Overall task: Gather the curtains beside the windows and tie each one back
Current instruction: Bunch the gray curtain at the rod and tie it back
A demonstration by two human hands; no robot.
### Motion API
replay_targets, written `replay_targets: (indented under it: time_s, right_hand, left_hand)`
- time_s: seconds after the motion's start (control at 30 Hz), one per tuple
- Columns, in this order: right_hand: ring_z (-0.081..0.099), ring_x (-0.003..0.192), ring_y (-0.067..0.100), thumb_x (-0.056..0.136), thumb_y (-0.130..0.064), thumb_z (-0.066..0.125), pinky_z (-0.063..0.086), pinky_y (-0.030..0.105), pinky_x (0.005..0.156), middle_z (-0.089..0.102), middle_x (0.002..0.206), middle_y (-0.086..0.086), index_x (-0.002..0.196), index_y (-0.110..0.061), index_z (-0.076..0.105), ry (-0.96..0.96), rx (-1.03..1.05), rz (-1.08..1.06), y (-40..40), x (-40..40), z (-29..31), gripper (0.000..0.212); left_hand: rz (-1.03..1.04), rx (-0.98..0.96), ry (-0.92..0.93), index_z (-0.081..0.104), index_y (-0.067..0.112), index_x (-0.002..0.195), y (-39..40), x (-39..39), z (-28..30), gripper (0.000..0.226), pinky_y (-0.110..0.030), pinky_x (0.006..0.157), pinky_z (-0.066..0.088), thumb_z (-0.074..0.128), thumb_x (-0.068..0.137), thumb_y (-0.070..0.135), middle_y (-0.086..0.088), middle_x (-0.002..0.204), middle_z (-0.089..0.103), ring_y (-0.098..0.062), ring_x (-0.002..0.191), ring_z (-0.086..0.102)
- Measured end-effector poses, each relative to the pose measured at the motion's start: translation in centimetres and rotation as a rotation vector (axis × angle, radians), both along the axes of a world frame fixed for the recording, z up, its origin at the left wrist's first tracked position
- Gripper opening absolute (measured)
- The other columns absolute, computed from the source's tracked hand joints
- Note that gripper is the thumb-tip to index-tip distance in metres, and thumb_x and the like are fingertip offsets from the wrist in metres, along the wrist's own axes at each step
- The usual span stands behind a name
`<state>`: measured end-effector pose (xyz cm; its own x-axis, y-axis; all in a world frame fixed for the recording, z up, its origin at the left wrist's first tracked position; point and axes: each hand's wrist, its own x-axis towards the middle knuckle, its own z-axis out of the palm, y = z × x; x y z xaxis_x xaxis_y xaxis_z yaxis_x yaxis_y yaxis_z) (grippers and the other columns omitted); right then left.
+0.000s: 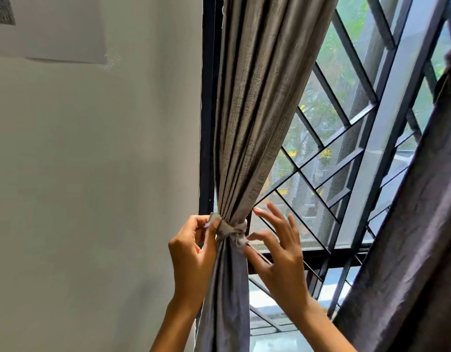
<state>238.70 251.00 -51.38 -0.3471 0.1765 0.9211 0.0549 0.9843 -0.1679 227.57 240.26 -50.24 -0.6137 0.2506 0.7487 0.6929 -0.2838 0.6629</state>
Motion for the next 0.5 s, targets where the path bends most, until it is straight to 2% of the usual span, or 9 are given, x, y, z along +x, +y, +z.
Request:
replay_targets:
  time_s: [0.1,0.2,0.27,0.37,0.43,0.5]
  right_hand:
    - [0.038,0.137,0.026,0.077,-0.039,0.074,0.023,0.06,0.111,0.052,0.138,0.006,0.099,-0.017,0.069,0.042,-0.001,-0.05,0.1,-0.9,-1.1,0.031]
    - [0.039,0.136,0.031,0.084,-0.025,0.067,0.024,0.066,0.106,0.053,0.137,0.012,0.094,-0.015,0.073,0.118,0.001,-0.065,0.1,-1.7,-0.9,0.015]
    - [0.039,0.136,0.035,0.086,-0.017,0.063,0.021,0.068,0.106,0.054,0.136,0.013,0.088,-0.014,0.075,0.143,0.03,-0.073,0.1,-2.1,-0.6,0.013]
    - [0.035,0.137,0.04,0.086,-0.012,0.061,0.015,0.07,0.108,0.051,0.137,0.015,0.084,-0.012,0.076,0.151,0.064,-0.083,0.1,-2.1,-0.6,0.015]
    - [0.031,0.138,0.042,0.085,-0.01,0.063,0.011,0.07,0.109,0.048,0.14,0.017,0.079,-0.013,0.072,0.152,0.079,-0.065,0.0,-1.9,-0.6,0.012]
    - [0.027,0.14,0.042,0.085,-0.009,0.064,0.007,0.07,0.109,0.044,0.144,0.015,0.077,-0.017,0.064,0.139,0.08,-0.037,0.0,-1.7,-0.3,0.011]
  left_hand:
    - [-0.03,0.0,-0.05,0.063,0.014,0.08,0.1,0.1,-0.1,0.009,-0.006,0.044,0.031,0.063,0.087,0.019,0.008,0.057,0.06,-0.002,0.045,0.049]
    - [-0.051,-0.003,-0.069,0.063,0.018,0.081,0.3,0.1,-0.2,0.009,-0.011,0.042,0.035,0.062,0.086,0.026,0.008,0.059,0.061,-0.006,0.045,0.049]
    - [-0.055,-0.004,-0.082,0.063,0.017,0.082,0.4,0.1,-0.2,0.011,-0.012,0.044,0.038,0.062,0.085,0.028,0.009,0.061,0.062,-0.007,0.049,0.053]
    - [-0.047,-0.027,-0.057,0.064,0.014,0.089,0.4,-0.2,-0.4,0.013,-0.007,0.057,0.045,0.061,0.086,0.027,0.007,0.077,0.067,-0.004,0.068,0.063]
    - [0.058,-0.063,0.039,0.064,0.012,0.094,0.5,-0.8,-0.5,0.016,-0.004,0.069,0.047,0.061,0.087,0.026,0.003,0.094,0.067,-0.002,0.083,0.063]
    - [0.191,-0.106,0.132,0.064,0.007,0.089,0.8,-1.5,-0.4,0.017,0.002,0.073,0.043,0.063,0.086,0.023,-0.004,0.105,0.064,-0.002,0.084,0.058]
